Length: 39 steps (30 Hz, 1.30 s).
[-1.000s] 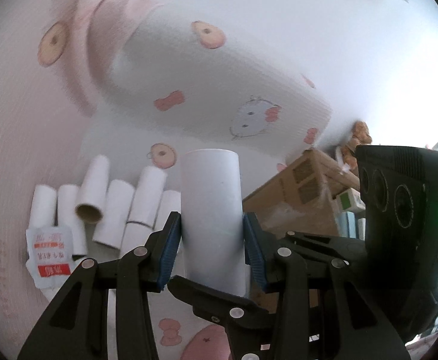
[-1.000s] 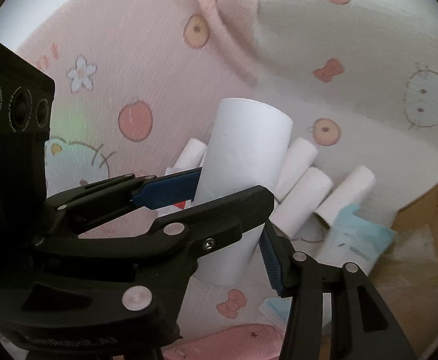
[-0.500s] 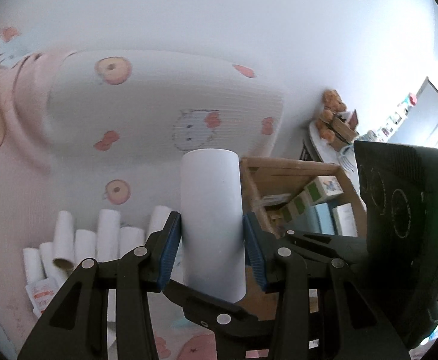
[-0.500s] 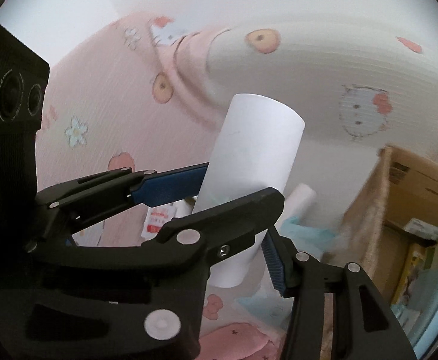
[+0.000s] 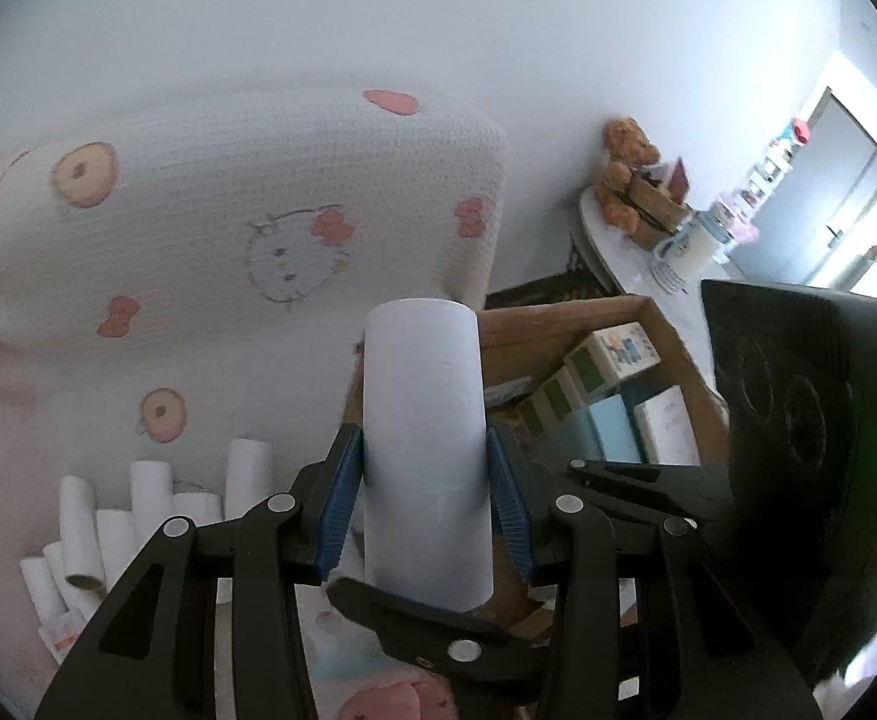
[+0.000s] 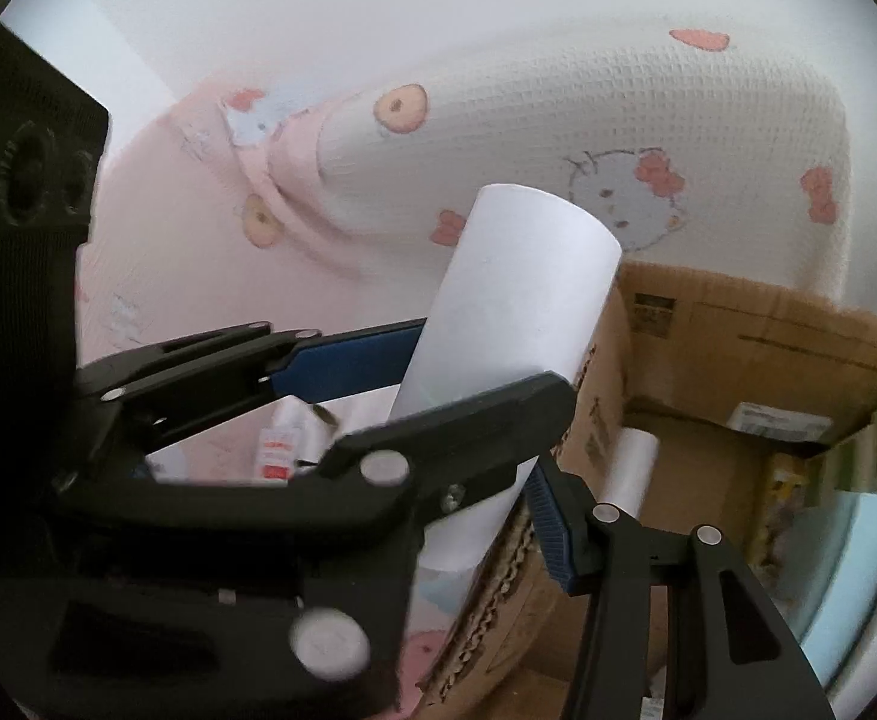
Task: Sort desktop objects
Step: 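Carry the second white tube toward the cardboard box with both grippers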
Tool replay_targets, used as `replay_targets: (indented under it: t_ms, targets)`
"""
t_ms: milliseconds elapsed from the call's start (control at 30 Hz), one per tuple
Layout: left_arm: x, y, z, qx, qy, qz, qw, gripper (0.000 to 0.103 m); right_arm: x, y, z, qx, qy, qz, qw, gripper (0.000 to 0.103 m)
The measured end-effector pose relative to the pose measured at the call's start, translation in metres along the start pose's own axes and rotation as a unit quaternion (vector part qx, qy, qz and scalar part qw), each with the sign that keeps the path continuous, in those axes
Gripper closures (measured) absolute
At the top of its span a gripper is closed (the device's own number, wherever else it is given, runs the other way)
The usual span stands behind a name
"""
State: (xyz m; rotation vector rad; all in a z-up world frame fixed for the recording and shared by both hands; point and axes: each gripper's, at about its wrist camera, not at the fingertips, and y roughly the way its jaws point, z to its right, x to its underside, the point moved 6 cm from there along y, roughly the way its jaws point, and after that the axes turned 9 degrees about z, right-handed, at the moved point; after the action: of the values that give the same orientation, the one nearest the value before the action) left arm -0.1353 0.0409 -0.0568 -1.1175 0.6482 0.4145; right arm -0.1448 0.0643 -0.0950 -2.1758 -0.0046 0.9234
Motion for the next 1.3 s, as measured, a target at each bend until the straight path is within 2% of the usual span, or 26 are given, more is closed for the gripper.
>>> replay_targets:
  t_ms: [67, 133, 400, 800, 933, 1000, 1067, 1300]
  targets:
    - [-0.004, 0.006, 0.001, 0.002, -0.014, -0.012, 0.9998, 0.057, -0.001, -0.002, 0.01, -0.01, 0.024, -0.016, 1.0, 0.053]
    - [-0.008, 0.009, 0.006, 0.007, -0.008, -0.017, 0.9998, 0.057, -0.006, -0.007, 0.013, -0.015, 0.023, -0.013, 1.0, 0.053]
    - [-0.018, 0.034, 0.019, 0.008, 0.009, -0.047, 0.9988, 0.057, -0.016, -0.007, 0.028, 0.012, 0.009, -0.03, 0.999, 0.053]
    - [-0.014, 0.078, 0.031, 0.033, 0.004, -0.111, 0.9933, 0.057, -0.011, -0.004, 0.076, 0.006, 0.088, -0.055, 0.995, 0.053]
    - [-0.012, 0.09, 0.029, 0.033, -0.018, -0.125, 0.9915, 0.057, -0.008, -0.003, 0.087, 0.003, 0.099, -0.055, 0.994, 0.053]
    - [-0.01, 0.095, 0.034, 0.041, -0.01, -0.128, 0.9909, 0.057, -0.006, -0.003, 0.092, 0.015, 0.096, -0.054, 0.994, 0.053]
    - [-0.006, 0.099, 0.037, 0.028, 0.006, -0.13, 0.9911, 0.057, -0.006, -0.004, 0.099, 0.037, 0.085, -0.054, 0.994, 0.053]
    - [-0.001, 0.111, 0.039, 0.041, -0.012, -0.154, 0.9871, 0.057, -0.004, -0.001, 0.112, 0.038, 0.091, -0.058, 0.993, 0.053]
